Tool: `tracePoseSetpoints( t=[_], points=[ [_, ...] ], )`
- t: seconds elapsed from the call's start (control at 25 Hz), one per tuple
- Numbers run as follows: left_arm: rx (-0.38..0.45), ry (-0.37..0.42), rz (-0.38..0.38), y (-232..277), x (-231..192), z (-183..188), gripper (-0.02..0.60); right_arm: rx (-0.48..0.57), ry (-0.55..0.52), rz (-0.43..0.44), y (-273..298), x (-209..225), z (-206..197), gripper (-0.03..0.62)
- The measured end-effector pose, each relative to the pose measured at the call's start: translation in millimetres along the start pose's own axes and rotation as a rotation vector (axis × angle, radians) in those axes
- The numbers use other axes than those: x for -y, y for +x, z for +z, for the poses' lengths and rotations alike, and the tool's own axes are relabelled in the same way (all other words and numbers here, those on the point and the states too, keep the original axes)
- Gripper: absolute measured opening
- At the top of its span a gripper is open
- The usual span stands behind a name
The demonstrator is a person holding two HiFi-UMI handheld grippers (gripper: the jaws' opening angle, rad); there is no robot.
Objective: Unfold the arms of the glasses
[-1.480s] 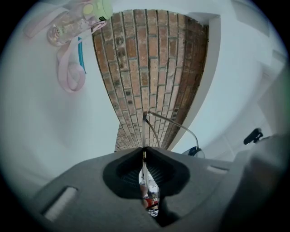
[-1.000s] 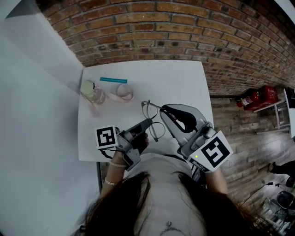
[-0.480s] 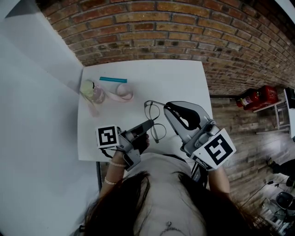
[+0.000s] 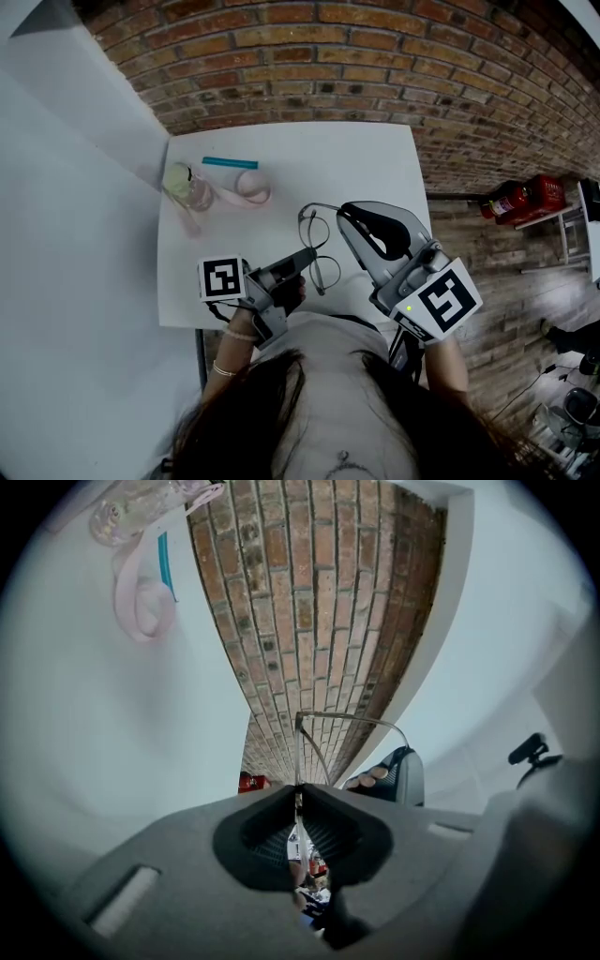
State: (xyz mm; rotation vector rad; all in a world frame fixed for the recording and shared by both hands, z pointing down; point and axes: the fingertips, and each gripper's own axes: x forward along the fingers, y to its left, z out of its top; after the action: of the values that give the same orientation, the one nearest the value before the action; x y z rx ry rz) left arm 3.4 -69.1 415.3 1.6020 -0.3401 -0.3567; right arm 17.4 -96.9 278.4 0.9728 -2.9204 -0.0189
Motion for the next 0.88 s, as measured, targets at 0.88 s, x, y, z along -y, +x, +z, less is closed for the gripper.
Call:
tracePoseSetpoints(
  t=[0.88],
  points=[
    [-0.076, 0.003, -0.006, 6.4, -1.1, -16.3, 0.023, 0.003, 0.021, -0.04, -2.4, 14.9, -3.2, 0.037]
  ],
)
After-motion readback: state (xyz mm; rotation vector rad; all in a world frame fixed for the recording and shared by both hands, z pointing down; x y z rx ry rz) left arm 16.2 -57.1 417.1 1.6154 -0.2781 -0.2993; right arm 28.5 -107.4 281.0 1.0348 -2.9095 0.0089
